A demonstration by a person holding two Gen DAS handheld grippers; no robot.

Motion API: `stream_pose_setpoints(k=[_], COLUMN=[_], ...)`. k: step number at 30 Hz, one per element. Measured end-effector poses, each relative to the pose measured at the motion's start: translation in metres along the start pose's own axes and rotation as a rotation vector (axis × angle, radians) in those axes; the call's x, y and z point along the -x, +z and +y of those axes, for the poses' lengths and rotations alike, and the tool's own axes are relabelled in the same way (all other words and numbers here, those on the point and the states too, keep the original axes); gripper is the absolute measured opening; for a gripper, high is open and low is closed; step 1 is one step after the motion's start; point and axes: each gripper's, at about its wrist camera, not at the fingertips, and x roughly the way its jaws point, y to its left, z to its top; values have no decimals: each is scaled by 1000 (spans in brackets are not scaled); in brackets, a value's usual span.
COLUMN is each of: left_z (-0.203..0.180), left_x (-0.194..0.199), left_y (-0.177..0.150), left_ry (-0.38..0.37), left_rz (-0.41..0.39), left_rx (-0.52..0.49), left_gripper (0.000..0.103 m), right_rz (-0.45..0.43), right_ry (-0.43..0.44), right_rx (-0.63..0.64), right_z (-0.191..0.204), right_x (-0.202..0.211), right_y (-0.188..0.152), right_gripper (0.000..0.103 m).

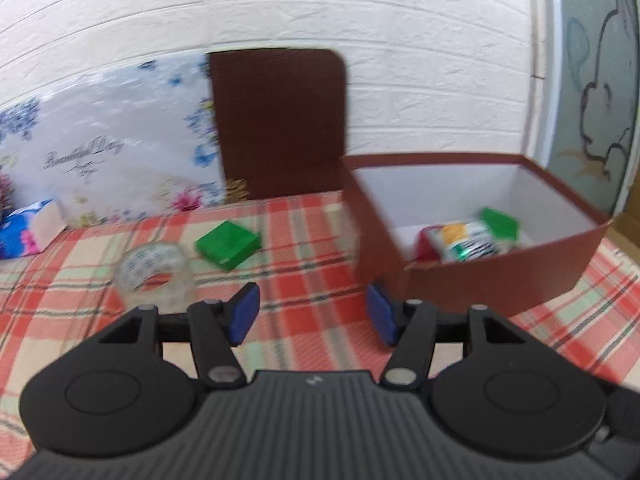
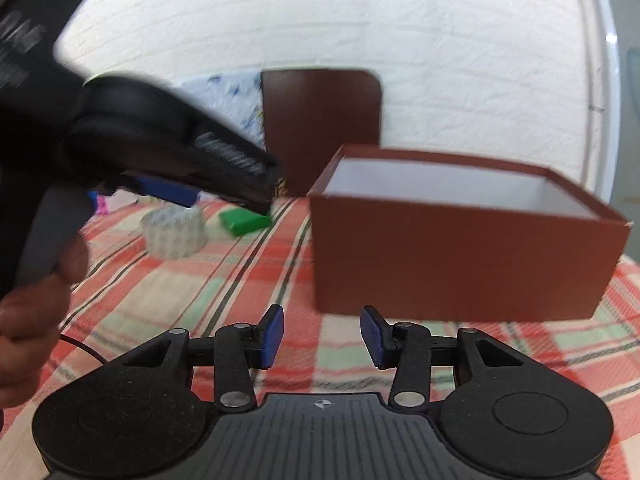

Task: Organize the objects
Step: 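Withdraw the right gripper and move it toward the clear tape roll, then grasp the clear tape roll by its rim with the right gripper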

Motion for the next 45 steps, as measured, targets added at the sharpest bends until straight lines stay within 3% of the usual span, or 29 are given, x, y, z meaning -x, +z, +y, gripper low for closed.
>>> stream_pose_setpoints(k=[8, 9, 10, 13, 15, 23, 28, 30, 31, 32, 38, 42, 45], left_z=[109, 126, 142, 192, 204, 193, 193, 193, 193, 193, 193, 191, 189], left_x=[-34, -33, -28, -23, -19, -25, -24, -24, -24, -24, -25, -26, -27], left_y=[-74, -79, -83, -88, -90, -87, -89, -89, -89, -89, -88, -88, -87], left_ry=[329, 356, 364, 355, 340, 331, 315, 312, 313, 312, 314, 318, 320], left_rz=[135, 118, 95, 86, 44, 46, 39, 37, 37, 35, 39, 45, 52], left_rx=[-4, 10, 51, 299, 382, 330, 328, 329, 329, 331, 330, 324, 314], left_gripper=[63, 73, 82, 82, 82, 83, 83, 83, 83, 83, 83, 84, 86], right_rz=[161, 163, 157, 136, 102, -22, 53, 98, 147, 178, 233, 264, 267], right_ry=[133, 141, 153, 186, 183, 196, 150, 163, 150, 140, 153, 165, 126], right_rx=[104, 116, 125, 144, 146, 21, -59, -105, -101, -105, -85, -54, -61], right_z=[44, 52, 59, 79, 90, 110, 110, 103, 101, 97, 78, 43, 8], right_x=[-31, -38, -43, -68, -88, -152, -190, -202, -210, -214, -174, -111, -60], right_y=[0, 2, 3, 15, 28, 82, 96, 98, 98, 98, 89, 63, 44], right_gripper=[44, 45, 49, 50, 50, 71, 70, 60, 22, 14, 13, 13, 13])
